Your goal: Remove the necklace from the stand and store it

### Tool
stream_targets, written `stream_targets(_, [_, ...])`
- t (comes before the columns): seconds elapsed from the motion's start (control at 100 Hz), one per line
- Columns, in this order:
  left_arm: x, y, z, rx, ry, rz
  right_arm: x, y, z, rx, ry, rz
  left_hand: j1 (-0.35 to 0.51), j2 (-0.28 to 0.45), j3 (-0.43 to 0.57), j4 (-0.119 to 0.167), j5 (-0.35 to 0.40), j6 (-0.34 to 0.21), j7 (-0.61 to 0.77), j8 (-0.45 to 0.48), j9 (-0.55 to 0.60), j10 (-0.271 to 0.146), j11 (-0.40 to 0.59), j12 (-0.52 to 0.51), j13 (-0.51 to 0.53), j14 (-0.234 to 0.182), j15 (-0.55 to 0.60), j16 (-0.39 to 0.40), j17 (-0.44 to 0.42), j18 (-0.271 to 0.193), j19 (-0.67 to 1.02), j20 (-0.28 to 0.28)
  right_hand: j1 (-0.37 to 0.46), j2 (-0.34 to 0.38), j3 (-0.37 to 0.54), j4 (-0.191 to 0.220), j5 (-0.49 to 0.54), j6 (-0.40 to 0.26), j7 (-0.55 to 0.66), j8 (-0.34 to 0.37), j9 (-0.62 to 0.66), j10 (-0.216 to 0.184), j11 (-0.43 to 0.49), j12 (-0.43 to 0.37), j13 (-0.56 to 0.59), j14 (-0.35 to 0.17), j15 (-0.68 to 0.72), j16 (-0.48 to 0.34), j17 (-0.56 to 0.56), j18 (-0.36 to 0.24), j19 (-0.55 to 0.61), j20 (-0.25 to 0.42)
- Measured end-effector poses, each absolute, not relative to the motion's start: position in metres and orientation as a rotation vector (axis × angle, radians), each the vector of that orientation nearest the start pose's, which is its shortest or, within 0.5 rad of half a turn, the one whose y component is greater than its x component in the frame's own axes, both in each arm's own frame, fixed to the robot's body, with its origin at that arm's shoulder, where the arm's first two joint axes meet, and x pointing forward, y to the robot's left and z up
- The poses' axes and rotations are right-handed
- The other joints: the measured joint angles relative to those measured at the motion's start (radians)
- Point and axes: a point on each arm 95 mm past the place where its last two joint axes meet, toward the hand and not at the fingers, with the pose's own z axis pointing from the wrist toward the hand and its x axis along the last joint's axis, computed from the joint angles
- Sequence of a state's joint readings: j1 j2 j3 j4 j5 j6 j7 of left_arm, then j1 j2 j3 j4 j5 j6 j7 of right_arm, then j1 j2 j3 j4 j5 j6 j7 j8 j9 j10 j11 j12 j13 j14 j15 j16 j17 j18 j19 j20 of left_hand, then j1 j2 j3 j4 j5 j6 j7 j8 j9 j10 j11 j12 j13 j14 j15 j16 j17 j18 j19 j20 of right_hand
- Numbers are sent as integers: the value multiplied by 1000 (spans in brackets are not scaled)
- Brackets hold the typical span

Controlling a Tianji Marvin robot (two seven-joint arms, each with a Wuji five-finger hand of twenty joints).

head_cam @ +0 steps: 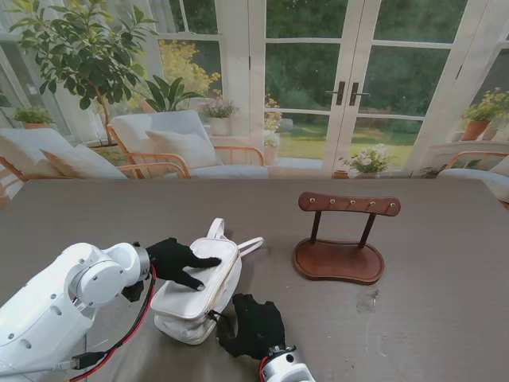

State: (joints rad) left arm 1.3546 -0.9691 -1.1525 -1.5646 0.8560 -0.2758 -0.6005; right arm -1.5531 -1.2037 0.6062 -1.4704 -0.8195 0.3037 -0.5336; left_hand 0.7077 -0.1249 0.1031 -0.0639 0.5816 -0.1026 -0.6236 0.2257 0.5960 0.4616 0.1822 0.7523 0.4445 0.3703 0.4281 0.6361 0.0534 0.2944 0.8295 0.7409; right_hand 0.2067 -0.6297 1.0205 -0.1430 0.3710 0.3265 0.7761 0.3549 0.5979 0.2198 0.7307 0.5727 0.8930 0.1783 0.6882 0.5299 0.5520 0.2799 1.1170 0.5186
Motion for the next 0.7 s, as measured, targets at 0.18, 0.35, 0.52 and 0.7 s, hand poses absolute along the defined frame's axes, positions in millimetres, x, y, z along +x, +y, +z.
stream_targets(0.18, [428, 15, -311, -1211, 2197, -1204, 283, 177, -410, 1273, 1407, 1698, 0, 0, 3, 0, 0, 0, -6, 0, 0, -1, 0, -1, 0, -1, 3, 0, 0, 0, 0, 0, 0, 37, -1, 18, 0, 0, 1, 0, 0, 1, 13, 0, 0, 6, 39, 12, 0, 0, 0, 0])
stream_targets(0.35, [427, 16, -311, -1214, 2194, -1206, 287, 183, -413, 1249, 1409, 1696, 0, 0, 3, 0, 0, 0, -6, 0, 0, -3, 0, -2, 0, -1, 5, 0, 0, 0, 0, 0, 2, 37, -1, 27, 0, 0, 3, 0, 0, 1, 25, 0, 3, 7, 83, 19, 0, 0, 0, 0])
stream_targets(0.52, [426, 18, -311, -1217, 2190, -1208, 294, 188, -416, 1234, 1394, 1696, 0, 0, 13, 0, 0, 0, -15, 0, 0, -7, 0, -2, 1, -2, 5, 1, 0, -1, 0, 0, 83, 129, 92, 28, 46, -13, 57, 1, 62, 1, 49, 0, 56, -5, 157, 53, 0, 0, 40, 0])
stream_targets(0.7, [424, 20, -312, -1205, 2191, -1206, 300, 188, -416, 1260, 1364, 1696, 0, 0, 16, 0, 0, 0, -56, 7, 0, -11, 0, -2, 2, -3, 6, 1, 0, -2, 0, 0, 289, 164, 92, -93, 163, -116, 243, -93, 275, -52, 64, 0, 225, -73, 141, 33, 2, -8, 124, 0])
